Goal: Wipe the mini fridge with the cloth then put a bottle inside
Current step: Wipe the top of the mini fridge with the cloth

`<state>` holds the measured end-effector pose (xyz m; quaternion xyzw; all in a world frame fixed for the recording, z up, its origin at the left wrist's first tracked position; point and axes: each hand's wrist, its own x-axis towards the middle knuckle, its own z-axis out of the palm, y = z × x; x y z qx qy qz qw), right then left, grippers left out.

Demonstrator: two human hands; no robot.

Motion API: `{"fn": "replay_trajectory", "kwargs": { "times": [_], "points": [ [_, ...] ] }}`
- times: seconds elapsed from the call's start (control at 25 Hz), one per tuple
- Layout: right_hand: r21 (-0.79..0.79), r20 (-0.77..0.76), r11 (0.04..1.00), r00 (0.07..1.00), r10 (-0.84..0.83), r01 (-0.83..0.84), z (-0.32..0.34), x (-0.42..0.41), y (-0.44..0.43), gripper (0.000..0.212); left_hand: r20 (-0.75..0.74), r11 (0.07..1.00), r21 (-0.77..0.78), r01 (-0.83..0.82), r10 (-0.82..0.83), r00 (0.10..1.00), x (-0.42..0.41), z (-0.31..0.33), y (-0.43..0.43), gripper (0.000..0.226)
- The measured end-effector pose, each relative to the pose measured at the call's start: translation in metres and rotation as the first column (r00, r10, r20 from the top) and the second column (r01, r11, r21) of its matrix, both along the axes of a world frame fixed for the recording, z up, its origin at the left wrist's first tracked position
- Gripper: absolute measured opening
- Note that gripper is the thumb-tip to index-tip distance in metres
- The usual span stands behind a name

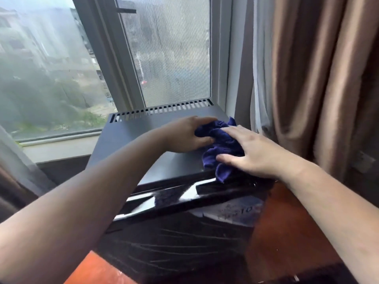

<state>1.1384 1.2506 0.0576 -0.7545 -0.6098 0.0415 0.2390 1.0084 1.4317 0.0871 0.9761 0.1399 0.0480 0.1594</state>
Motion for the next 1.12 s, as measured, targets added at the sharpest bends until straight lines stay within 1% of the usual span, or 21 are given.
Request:
{"fn": "replay_trajectory", "kwargs": {
  "times": [0.08, 0.2, 0.36, 0.56, 0.68, 0.8, 0.88, 1.0, 1.12],
  "points": [
    [0.067, 0.002, 0.997, 0.999, -0.047, 0.047, -0.006, -0.007, -0.003, 0.061, 0.035, 0.997, 0.07, -0.013, 0.01, 0.999, -0.012, 0.001, -0.013, 0.061],
    [0.099, 0.062, 0.992, 0.994, -0.087, 0.081, -0.006, -0.029, -0.009, 0.052, 0.076, 0.989, 0.148, -0.02, 0.009, 0.997, -0.037, 0.002, -0.028, 0.056],
    [0.122, 0.077, 0.99, 0.994, -0.08, 0.07, -0.007, -0.091, -0.012, 0.045, 0.108, 0.989, 0.138, -0.058, 0.043, 0.993, -0.102, 0.0, -0.039, 0.05],
    [0.164, 0.045, 0.986, 0.999, -0.005, -0.003, -0.015, -0.215, 0.024, 0.039, 0.157, 0.964, 0.071, -0.254, 0.241, 0.958, -0.225, -0.009, -0.026, 0.046],
    [0.211, 0.025, 0.977, 0.999, -0.022, 0.017, -0.024, -0.271, 0.036, 0.038, 0.2, 0.953, 0.014, -0.302, 0.293, 0.935, -0.275, -0.015, -0.022, 0.045],
    [0.222, 0.004, 0.975, 1.0, -0.024, 0.023, -0.026, -0.288, 0.03, 0.032, 0.243, 0.94, -0.001, -0.341, 0.331, 0.912, -0.289, -0.022, -0.03, 0.045],
    [0.215, 0.008, 0.976, 1.0, -0.027, 0.025, -0.027, -0.286, 0.019, 0.031, 0.291, 0.94, 0.004, -0.34, 0.324, 0.9, -0.289, -0.029, -0.041, 0.044],
    [0.201, 0.012, 0.979, 1.0, -0.017, 0.015, -0.03, -0.274, -0.001, 0.032, 0.353, 0.94, 0.037, -0.338, 0.305, 0.885, -0.281, -0.04, -0.06, 0.047],
    [0.232, 0.008, 0.972, 0.999, -0.046, 0.043, -0.034, -0.249, -0.027, 0.03, 0.388, 0.933, 0.066, -0.353, 0.302, 0.871, -0.255, -0.05, -0.087, 0.052]
  ]
}}
